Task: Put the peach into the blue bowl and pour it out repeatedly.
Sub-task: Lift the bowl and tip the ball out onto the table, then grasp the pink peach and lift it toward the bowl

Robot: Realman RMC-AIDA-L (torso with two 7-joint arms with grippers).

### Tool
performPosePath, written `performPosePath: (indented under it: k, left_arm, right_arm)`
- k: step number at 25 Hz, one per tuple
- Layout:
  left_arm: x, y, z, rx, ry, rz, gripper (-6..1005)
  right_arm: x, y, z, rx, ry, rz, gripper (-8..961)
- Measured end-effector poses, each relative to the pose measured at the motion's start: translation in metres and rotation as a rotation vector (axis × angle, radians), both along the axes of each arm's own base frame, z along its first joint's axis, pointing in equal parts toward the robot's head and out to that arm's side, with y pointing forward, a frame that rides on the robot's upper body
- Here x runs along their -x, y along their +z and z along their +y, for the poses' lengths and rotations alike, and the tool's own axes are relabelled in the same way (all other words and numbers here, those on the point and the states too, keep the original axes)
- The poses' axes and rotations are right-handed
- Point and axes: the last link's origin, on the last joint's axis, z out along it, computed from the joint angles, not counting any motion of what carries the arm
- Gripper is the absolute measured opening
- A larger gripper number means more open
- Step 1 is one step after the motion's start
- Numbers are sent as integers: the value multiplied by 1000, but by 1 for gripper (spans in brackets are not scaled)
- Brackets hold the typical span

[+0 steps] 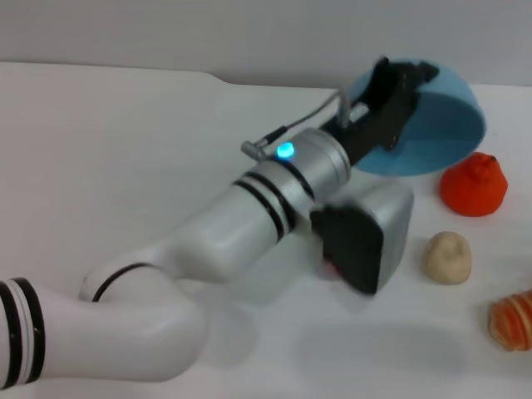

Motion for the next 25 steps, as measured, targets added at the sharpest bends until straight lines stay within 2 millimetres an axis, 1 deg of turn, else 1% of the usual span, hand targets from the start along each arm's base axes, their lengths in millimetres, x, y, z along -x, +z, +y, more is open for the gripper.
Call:
performPosePath:
  k: [2, 4, 6, 7, 8, 11, 13, 15, 16, 17, 18, 20, 21, 22, 23, 25]
  left_arm:
    - [-3, 8, 9, 30, 108, -134, -1]
    - [-3, 17, 22, 66, 245, -283, -1]
    - [0, 24, 35, 113, 381, -414, -1]
    - [4, 30, 47, 162, 503, -534, -1]
    - [4, 30, 47, 162, 503, -534, -1]
    - [18, 38, 64, 260, 697, -709, -1]
    - [26, 40, 73, 322, 807, -756, -1]
    - [33, 41, 80, 389, 913, -767, -1]
    - [37, 41, 84, 435, 980, -772, -1]
    - [40, 41, 87, 494, 1059, -781, -2]
    - [40, 41, 87, 494, 1059, -781, -2]
    - [42, 41, 88, 546, 1123, -794, -2]
    - [43, 41, 88, 558, 1135, -801, -2]
    - [43, 41, 86, 588, 1161, -820, -2]
    - [43, 41, 86, 588, 1161, -820, -2]
    - [43, 40, 84, 620, 1186, -839, -2]
  right_arm:
    - [1, 0, 2, 1, -1, 97, 597]
    - [6, -1, 3, 46, 38, 198, 597]
    - [16, -1, 8, 151, 120, 265, 596]
    - [21, 0, 11, 206, 154, 292, 596]
    - [27, 0, 14, 278, 184, 325, 596]
    - [40, -1, 27, 506, 212, 410, 595]
    - [50, -6, 36, 663, 193, 441, 595]
    - [62, -12, 48, 810, 169, 453, 594]
    - [70, -16, 55, 881, 157, 452, 594]
    - [82, -25, 67, 992, 124, 439, 594]
    - [82, -25, 67, 992, 124, 439, 594]
    - [97, -36, 82, 1112, 58, 406, 595]
    - [100, -41, 86, 1147, 28, 387, 596]
    - [108, -51, 98, 1213, -44, 325, 596]
    - [108, -51, 98, 1213, -44, 325, 596]
    - [113, -61, 108, 1242, -117, 261, 595]
